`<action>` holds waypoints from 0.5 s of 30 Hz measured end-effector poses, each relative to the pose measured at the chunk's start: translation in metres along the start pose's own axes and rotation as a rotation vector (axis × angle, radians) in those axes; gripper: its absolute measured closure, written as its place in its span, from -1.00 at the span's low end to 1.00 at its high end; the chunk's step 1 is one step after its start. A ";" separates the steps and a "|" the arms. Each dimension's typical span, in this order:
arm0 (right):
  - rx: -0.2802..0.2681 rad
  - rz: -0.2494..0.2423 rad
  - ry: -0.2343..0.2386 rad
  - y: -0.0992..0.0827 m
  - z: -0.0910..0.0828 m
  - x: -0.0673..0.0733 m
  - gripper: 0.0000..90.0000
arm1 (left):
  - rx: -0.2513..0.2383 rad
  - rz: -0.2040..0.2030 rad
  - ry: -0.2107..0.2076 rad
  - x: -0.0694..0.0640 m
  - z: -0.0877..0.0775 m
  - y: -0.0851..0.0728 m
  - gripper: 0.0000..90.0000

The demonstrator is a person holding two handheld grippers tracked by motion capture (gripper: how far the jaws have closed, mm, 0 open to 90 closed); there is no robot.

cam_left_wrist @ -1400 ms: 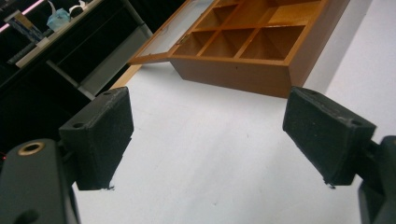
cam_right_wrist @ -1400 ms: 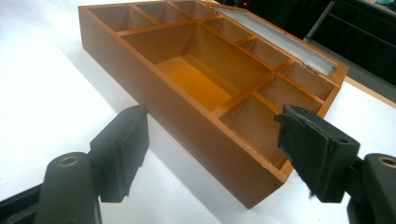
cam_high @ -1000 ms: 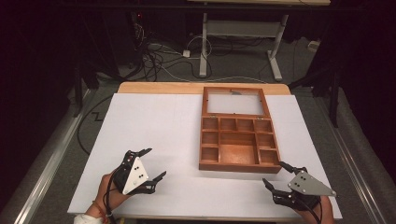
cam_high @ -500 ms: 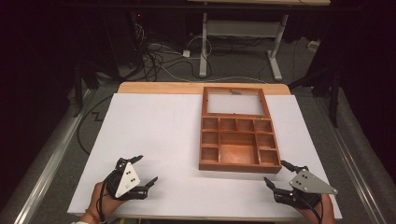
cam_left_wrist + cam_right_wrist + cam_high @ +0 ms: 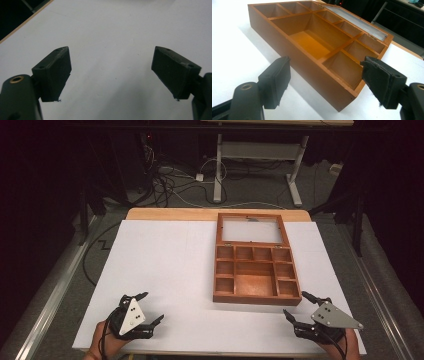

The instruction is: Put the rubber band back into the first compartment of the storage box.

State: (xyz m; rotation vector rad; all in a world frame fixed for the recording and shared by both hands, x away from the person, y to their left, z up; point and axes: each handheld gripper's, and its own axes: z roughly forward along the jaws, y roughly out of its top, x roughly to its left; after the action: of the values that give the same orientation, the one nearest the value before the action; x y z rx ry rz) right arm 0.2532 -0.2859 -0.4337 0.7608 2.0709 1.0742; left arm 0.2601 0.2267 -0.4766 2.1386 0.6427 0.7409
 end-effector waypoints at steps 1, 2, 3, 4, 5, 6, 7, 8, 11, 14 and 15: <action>-0.002 -0.001 -0.002 0.001 -0.001 0.000 -0.48 | 0.003 0.001 0.001 0.000 0.000 0.000 -0.64; -0.004 0.000 -0.005 0.001 -0.001 0.000 -0.48 | 0.003 0.002 0.002 0.000 -0.001 0.000 -0.64; -0.007 0.003 -0.006 0.002 -0.002 0.000 -0.47 | 0.000 -0.001 0.001 0.000 -0.001 0.000 -0.64; -0.006 0.001 -0.005 0.001 -0.002 0.001 -0.48 | -0.003 -0.004 0.000 0.001 -0.002 0.000 -0.64; -0.003 -0.005 -0.006 0.001 -0.002 0.001 -0.48 | -0.003 -0.001 -0.001 0.001 -0.002 0.000 -0.64; -0.004 -0.002 -0.007 0.002 -0.001 0.001 -0.48 | -0.002 0.003 0.002 0.001 -0.002 0.000 -0.64; -0.006 0.000 -0.004 0.002 -0.001 0.001 -0.47 | -0.004 0.004 0.004 0.001 -0.002 0.000 -0.64; -0.005 -0.002 -0.004 0.002 -0.001 0.002 -0.48 | -0.008 0.000 0.003 0.001 -0.002 0.001 -0.64; -0.001 -0.003 -0.003 0.001 0.000 0.001 -0.48 | -0.008 0.000 0.004 0.001 -0.002 0.001 -0.64; 0.001 0.001 -0.003 0.001 0.000 0.001 -0.48 | -0.004 -0.001 0.001 0.001 -0.001 0.001 -0.64; 0.001 0.002 -0.003 0.001 0.000 0.001 -0.48 | -0.002 -0.001 0.000 0.001 -0.001 0.000 -0.64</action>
State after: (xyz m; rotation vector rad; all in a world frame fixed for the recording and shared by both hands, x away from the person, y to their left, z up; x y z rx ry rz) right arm 0.2528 -0.2847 -0.4332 0.7649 2.0686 1.0719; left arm 0.2603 0.2272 -0.4757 2.1364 0.6421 0.7404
